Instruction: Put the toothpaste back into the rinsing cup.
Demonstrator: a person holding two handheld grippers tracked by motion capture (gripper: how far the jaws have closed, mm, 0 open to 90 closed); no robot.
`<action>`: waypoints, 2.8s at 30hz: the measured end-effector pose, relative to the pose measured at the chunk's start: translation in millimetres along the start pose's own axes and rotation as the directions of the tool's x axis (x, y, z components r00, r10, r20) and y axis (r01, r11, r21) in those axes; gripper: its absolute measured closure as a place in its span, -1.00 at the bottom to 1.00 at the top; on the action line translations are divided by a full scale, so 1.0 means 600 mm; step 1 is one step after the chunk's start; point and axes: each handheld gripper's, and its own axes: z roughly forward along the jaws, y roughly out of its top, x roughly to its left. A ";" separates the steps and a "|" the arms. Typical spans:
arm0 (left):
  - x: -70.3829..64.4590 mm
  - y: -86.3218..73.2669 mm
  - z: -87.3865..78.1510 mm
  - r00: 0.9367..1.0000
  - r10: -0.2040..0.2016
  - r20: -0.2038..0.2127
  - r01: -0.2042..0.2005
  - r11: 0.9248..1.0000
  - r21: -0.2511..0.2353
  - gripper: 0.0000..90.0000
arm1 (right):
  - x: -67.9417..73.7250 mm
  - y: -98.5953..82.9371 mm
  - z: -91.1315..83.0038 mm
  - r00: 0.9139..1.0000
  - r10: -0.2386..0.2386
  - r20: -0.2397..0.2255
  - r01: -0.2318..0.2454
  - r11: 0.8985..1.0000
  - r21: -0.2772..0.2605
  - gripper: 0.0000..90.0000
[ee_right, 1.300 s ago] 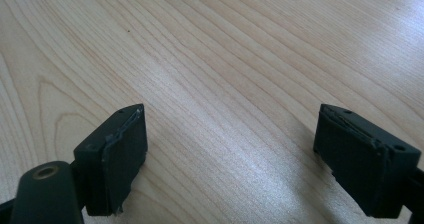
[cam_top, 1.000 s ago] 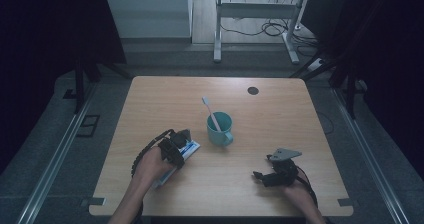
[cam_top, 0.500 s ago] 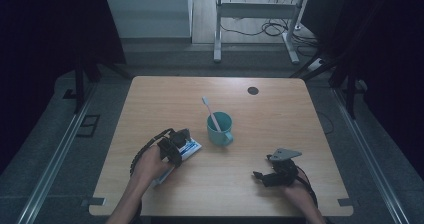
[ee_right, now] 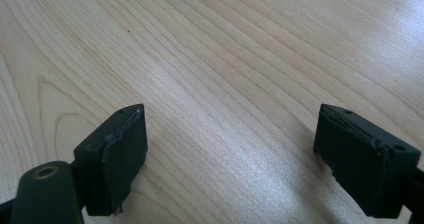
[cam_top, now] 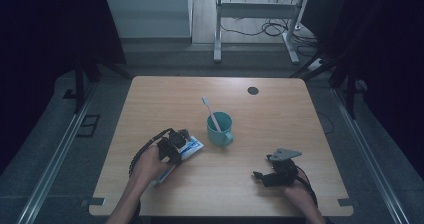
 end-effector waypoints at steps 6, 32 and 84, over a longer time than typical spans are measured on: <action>-0.006 0.000 -0.013 1.000 0.016 0.000 -0.016 0.999 -0.041 0.59 | 0.000 0.000 0.000 1.000 0.000 0.000 0.000 1.000 0.000 -0.69; -0.002 -0.023 -0.058 0.999 0.043 0.030 -0.033 0.953 -0.300 0.59 | -0.001 0.000 0.000 1.000 -0.004 0.000 0.004 1.000 -0.001 -0.69; -0.021 -0.008 -0.125 0.998 0.034 0.049 0.007 0.754 -0.657 0.59 | 0.000 0.000 0.000 1.000 -0.002 0.000 0.002 1.000 -0.001 -0.69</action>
